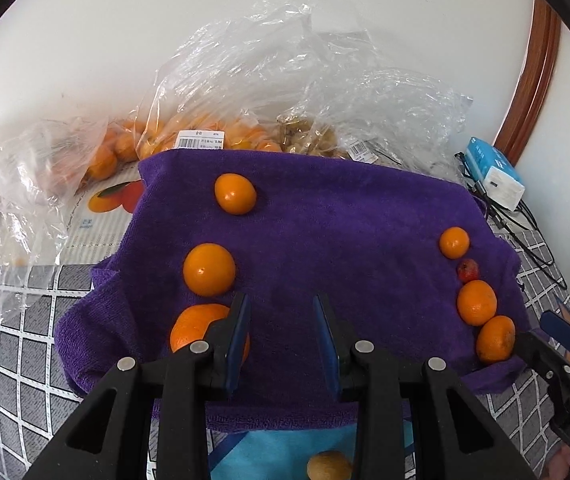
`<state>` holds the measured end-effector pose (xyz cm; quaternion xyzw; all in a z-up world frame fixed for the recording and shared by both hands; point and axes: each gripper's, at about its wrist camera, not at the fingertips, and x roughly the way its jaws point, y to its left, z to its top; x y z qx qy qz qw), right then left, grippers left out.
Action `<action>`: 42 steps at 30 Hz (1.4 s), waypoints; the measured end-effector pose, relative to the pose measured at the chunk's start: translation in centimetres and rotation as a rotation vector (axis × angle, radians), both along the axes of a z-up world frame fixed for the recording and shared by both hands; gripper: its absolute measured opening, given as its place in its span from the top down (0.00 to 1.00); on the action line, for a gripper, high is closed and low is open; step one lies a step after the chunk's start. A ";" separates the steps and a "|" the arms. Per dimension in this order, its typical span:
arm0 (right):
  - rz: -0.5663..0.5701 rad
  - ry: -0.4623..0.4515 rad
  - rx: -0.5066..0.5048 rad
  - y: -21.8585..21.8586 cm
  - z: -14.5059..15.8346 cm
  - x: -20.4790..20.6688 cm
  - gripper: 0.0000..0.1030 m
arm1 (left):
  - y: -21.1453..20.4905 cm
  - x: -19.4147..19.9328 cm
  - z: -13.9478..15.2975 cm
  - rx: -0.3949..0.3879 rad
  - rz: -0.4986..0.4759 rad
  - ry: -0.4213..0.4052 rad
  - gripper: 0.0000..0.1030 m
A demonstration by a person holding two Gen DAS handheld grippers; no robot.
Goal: Organize fruits
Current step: 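Open both grippers to release the mandarins on the towel, then grasp a small yellow-green fruit on the blue star mat with the right gripper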
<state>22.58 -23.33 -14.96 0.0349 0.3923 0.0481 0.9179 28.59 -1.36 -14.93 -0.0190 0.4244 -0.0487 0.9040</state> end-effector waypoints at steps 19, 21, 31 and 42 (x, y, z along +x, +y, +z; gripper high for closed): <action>-0.018 -0.007 0.002 3.0 1.9 -4.0 0.41 | 8.4 -7.0 4.0 -0.027 0.124 -0.084 0.38; -0.003 -0.007 0.005 4.1 1.8 -4.6 0.41 | 9.9 -8.1 4.1 -0.034 0.144 -0.088 0.37; 0.140 0.023 -0.001 11.3 -1.0 -5.8 0.58 | 16.0 -12.3 1.5 -0.073 0.243 -0.051 0.35; 0.178 0.097 0.004 15.0 -3.3 -2.5 0.61 | 18.5 -13.5 -1.2 -0.124 0.269 0.004 0.35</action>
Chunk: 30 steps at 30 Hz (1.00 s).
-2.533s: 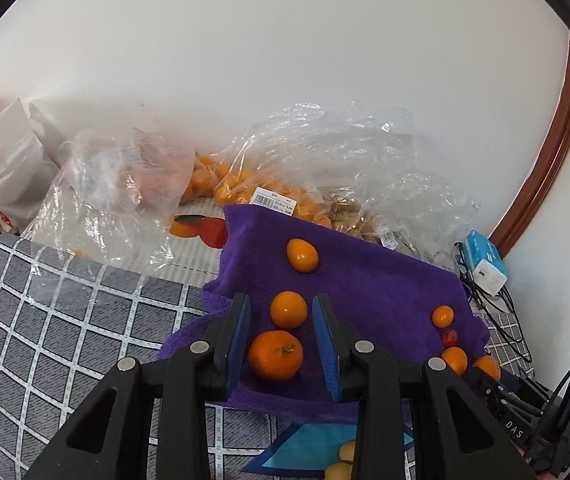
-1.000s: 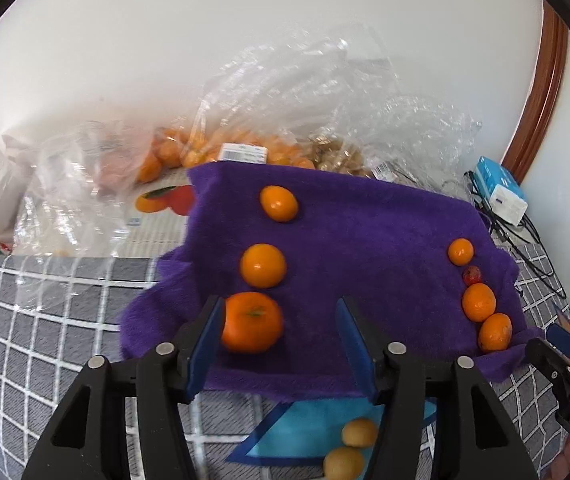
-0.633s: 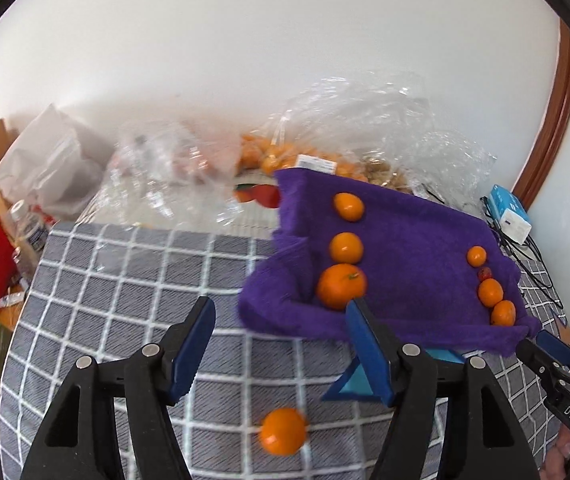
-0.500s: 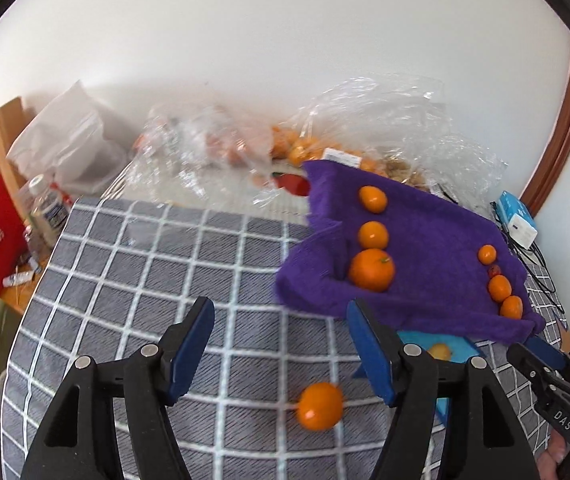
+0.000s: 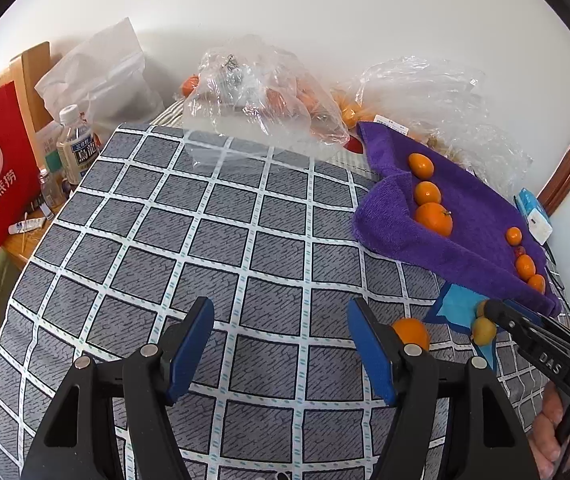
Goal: Organize fruits
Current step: 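Grasp a small yellow-green fruit on the blue star mat with the right gripper, then grasp a mandarin beside the star mat with the left gripper while the right holds its fruit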
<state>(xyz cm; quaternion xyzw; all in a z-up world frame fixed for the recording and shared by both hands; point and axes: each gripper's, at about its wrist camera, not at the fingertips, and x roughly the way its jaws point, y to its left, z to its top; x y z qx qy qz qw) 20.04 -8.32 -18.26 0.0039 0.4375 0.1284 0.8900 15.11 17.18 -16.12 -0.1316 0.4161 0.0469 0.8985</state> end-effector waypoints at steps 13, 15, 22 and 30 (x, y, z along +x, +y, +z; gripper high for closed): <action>-0.038 0.035 0.048 -2.3 -0.3 0.9 0.75 | -3.2 0.1 0.3 -0.070 -0.094 -0.024 0.35; -0.054 0.015 0.037 -3.3 0.2 0.2 0.75 | -4.0 0.2 0.1 -0.093 -0.120 -0.019 0.35; -0.089 0.025 0.001 -6.6 -0.6 -1.4 0.75 | -6.3 0.3 -1.5 -0.085 -0.153 0.020 0.35; -0.058 -0.007 -0.064 -6.6 -1.9 -2.1 0.75 | -7.7 0.4 -1.9 0.020 -0.134 0.017 0.35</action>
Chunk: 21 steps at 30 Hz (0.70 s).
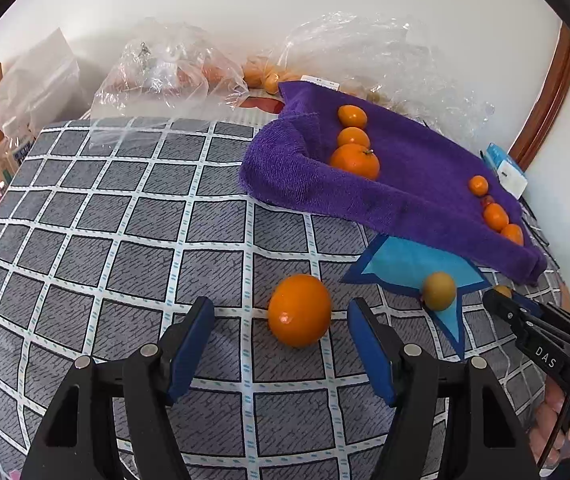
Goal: Organize fruits
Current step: 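Grasp a mandarin beside the star mat with the left gripper while the right holds its fruit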
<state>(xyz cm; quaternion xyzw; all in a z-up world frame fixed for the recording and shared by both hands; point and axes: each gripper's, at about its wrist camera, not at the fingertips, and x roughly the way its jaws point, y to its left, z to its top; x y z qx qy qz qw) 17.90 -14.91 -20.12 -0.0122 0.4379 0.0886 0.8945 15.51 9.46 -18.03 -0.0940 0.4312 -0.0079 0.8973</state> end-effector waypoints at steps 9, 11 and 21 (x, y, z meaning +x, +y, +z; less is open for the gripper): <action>-0.010 -0.011 -0.019 -0.3 0.4 -0.8 0.76 | -0.5 0.5 0.3 0.008 -0.014 0.018 0.71; -0.020 -0.015 -0.015 -0.9 0.8 -1.3 0.76 | -0.5 0.3 0.7 -0.012 -0.024 0.022 0.71; -0.094 -0.058 0.017 -3.0 4.1 -2.3 0.76 | -1.0 -0.3 4.3 -0.024 -0.052 -0.025 0.71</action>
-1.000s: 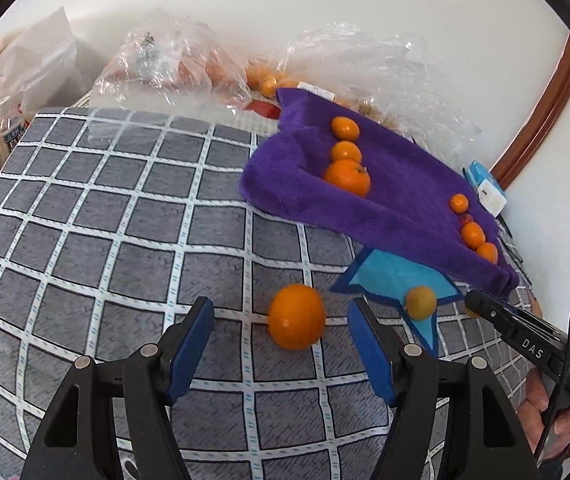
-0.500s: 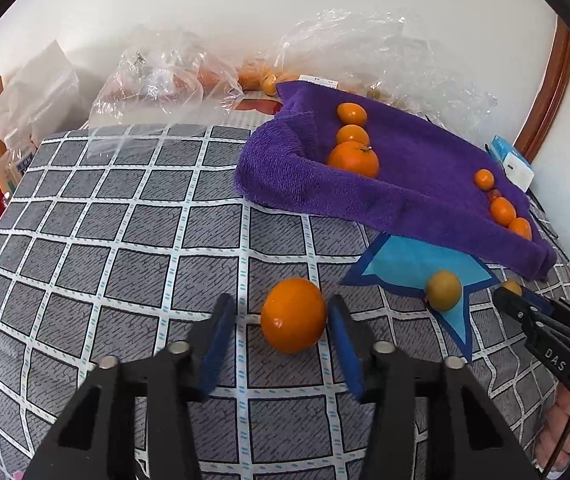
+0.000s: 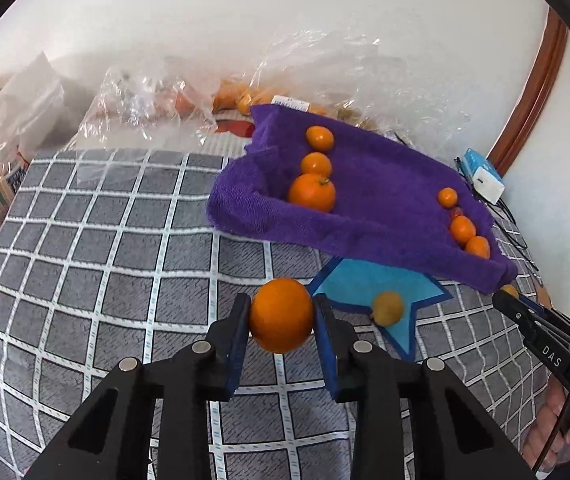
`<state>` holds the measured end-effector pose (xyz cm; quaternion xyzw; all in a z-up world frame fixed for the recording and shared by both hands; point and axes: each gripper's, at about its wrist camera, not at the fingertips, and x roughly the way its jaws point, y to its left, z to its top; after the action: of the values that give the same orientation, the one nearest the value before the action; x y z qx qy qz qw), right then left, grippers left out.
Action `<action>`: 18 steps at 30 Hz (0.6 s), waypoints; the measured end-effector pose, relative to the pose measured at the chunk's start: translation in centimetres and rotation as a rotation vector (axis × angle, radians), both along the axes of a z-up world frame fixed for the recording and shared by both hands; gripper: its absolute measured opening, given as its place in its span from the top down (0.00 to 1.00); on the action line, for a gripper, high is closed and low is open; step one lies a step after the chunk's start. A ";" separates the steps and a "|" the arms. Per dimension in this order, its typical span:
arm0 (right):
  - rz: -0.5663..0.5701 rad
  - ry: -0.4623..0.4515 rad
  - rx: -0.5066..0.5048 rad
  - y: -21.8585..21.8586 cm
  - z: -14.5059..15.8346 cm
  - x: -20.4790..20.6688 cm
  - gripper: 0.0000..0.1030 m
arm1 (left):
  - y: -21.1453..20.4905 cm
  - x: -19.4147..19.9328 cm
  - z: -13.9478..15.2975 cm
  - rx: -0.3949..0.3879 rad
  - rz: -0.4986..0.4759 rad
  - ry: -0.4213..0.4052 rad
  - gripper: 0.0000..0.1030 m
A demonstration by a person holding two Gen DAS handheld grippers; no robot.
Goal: Organize fruits
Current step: 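Grasp a mandarin beside the star mat with the left gripper while the right holds its fruit, then carry the mandarin and yellow-green fruit over the purple towel and lower them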
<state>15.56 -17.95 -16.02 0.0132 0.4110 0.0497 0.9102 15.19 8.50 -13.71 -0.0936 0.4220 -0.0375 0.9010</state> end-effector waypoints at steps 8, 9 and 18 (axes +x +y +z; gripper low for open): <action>-0.025 -0.051 0.007 -0.9 2.8 0.1 0.76 | -0.1 0.3 2.8 -0.029 0.000 -0.038 0.71; -0.025 -0.055 0.006 -1.0 3.0 0.2 0.76 | -0.1 0.4 3.1 -0.026 0.000 -0.044 0.71; -0.026 -0.086 0.004 -1.0 4.8 1.7 0.76 | -0.1 2.6 4.3 -0.019 0.004 -0.060 0.71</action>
<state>17.22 -18.98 -11.26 0.0183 0.3711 0.0394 0.9276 17.76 8.45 -9.40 -0.1019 0.3944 -0.0425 0.9123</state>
